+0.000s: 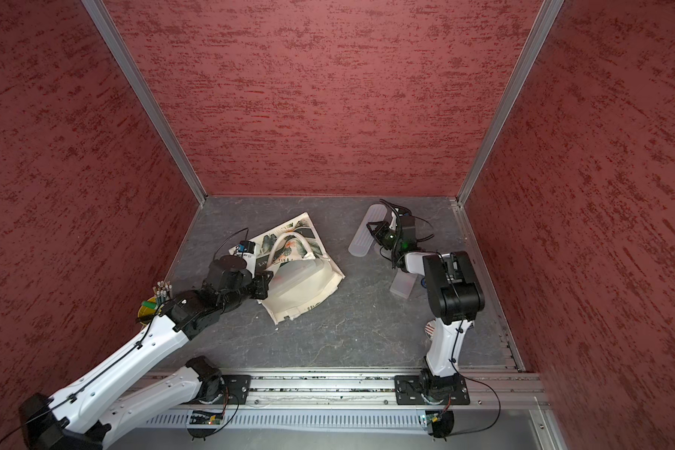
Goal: Take out the pencil case from the canvas bag
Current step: Place the pencil case at the center of the board.
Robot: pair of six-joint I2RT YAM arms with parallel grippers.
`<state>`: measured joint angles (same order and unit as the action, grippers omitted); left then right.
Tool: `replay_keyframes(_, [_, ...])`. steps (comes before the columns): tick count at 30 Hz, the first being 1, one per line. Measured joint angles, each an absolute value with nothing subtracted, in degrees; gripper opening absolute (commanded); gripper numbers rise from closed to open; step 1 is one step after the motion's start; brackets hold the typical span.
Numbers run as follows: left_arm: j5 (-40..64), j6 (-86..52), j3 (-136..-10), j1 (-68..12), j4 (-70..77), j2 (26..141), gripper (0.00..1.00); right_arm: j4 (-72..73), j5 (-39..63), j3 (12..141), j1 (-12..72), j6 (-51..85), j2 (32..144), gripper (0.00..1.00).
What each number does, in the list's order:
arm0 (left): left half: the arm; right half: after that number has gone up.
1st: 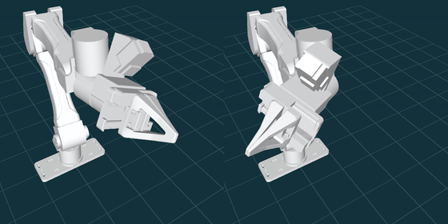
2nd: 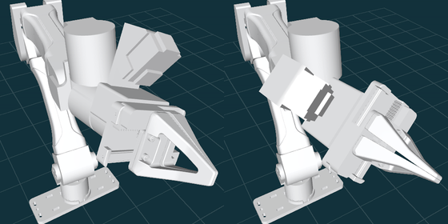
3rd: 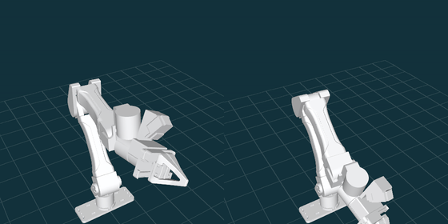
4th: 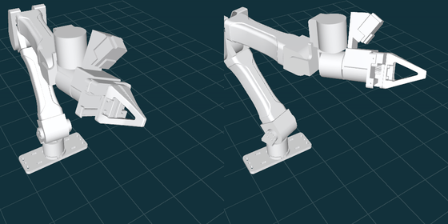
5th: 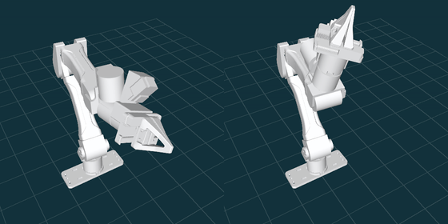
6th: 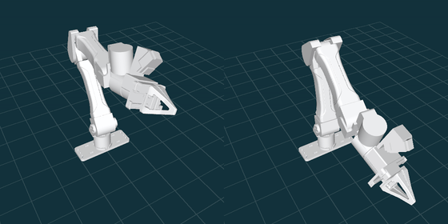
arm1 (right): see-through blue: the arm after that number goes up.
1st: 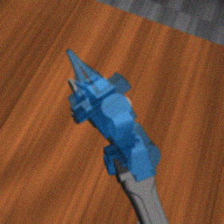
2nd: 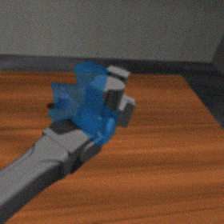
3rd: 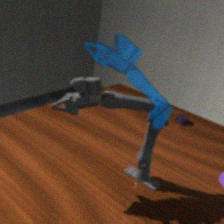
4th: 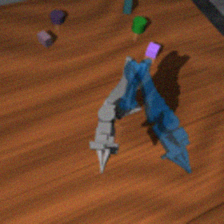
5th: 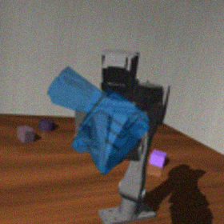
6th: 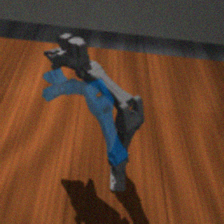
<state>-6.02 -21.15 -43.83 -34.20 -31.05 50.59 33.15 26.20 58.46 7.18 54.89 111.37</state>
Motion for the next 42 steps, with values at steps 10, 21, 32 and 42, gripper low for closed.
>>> replay_keyframes(10, [-5.0,-21.2,-42.2,-34.7,-29.5,50.6,0.00,32.6,23.1,67.4,6.5,55.1,122.9,0.23])
replay_keyframes(21, [-3.8,-21.2,-41.1,-35.0,-28.0,51.9,0.00,30.5,22.4,73.7,6.5,57.0,128.4,0.42])
replay_keyframes(32, [-3.7,-21.2,-41.1,-35.0,-26.9,52.9,0.00,27.7,21.8,73.2,6.5,58.5,125.6,0.65])
replay_keyframes(42, [-3.7,-21.5,-41.1,-35.0,-27.0,52.2,0.00,26.7,22.2,69.3,6.5,58.9,113.8,0.91])
